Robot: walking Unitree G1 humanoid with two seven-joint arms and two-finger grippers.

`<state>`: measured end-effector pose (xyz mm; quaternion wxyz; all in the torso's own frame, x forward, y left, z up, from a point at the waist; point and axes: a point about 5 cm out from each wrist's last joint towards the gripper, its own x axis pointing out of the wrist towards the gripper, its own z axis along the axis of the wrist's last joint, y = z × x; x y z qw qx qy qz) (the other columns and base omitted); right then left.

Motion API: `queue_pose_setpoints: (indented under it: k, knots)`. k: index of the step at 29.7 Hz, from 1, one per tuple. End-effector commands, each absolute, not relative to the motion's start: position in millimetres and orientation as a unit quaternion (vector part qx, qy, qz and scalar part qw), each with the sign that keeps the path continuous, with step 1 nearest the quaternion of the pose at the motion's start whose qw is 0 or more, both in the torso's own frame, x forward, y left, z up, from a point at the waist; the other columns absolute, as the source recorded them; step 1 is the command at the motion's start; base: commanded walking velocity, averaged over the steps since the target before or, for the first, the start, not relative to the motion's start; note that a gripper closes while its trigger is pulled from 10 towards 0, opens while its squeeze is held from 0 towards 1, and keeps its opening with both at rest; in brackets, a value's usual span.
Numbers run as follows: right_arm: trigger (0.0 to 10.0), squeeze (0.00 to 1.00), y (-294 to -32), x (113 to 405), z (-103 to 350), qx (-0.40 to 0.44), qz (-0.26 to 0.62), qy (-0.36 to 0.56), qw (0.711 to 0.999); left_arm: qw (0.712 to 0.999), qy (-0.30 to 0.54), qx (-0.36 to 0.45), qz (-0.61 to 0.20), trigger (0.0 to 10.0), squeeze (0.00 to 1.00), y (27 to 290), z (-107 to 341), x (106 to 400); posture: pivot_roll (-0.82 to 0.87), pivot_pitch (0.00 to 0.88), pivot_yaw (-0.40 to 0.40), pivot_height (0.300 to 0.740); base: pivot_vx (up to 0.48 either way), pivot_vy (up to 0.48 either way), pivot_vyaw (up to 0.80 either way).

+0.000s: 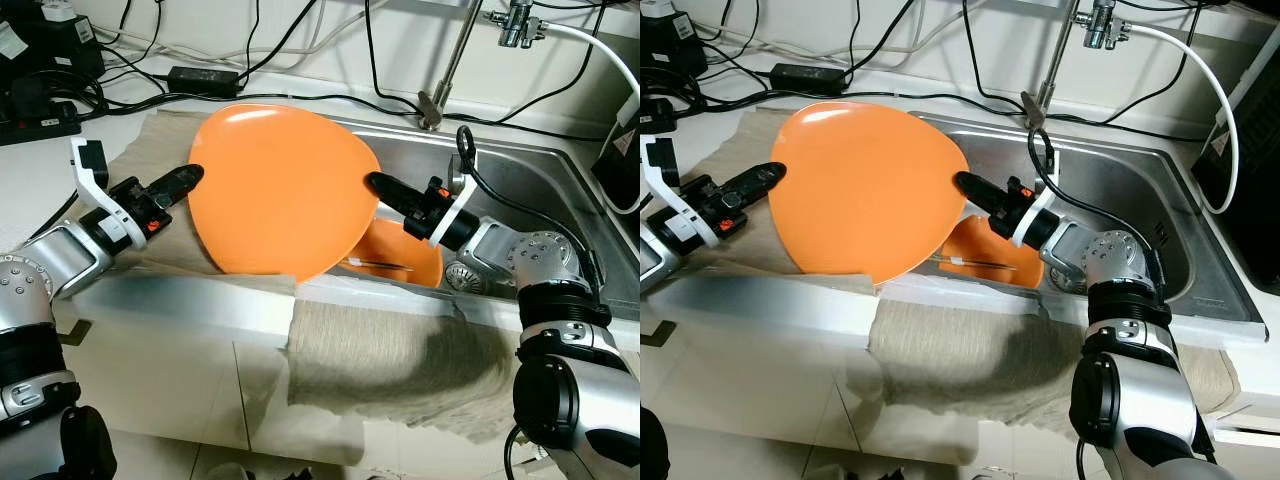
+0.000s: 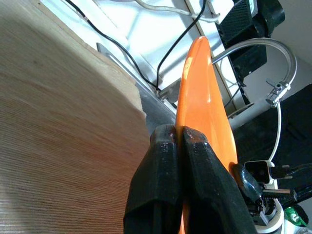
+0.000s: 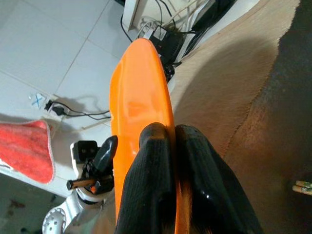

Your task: Kitchen organization

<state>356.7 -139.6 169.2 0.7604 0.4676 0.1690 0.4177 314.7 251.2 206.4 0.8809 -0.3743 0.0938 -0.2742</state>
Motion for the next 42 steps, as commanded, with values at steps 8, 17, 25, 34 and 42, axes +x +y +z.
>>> queue_pose_setpoints:
  k: [8,17,25,34,42]
  knots:
    - [0.0,0.0,-135,355,173,0.467,0.432,0.164,0.753,0.89,0.087,-0.322,-0.312,10.0,0.0,235,218,317,-0.04,0.0,-0.06,0.74,0.0,0.0,0.0]
    - [0.0,0.0,-136,356,173,0.468,0.426,0.16,0.757,0.89,0.079,-0.332,-0.303,9.3,1.0,237,220,320,-0.04,0.0,-0.06,0.74,0.0,0.0,0.0]
    - [0.0,0.0,-141,362,174,0.476,0.402,0.148,0.768,0.907,0.051,-0.306,-0.285,10.0,0.0,244,224,321,-0.04,0.0,-0.063,0.74,0.0,0.0,0.0]
    - [0.0,0.0,-171,369,197,0.509,0.372,0.087,0.771,0.919,-0.023,-0.295,-0.259,10.0,0.0,268,245,319,-0.04,0.0,-0.061,0.74,0.0,0.0,0.0]
    - [0.0,0.0,-205,367,216,0.517,0.344,0.041,0.783,0.929,0.011,-0.213,-0.301,10.0,0.0,248,232,313,-0.04,0.0,-0.065,0.74,0.0,0.0,0.0]
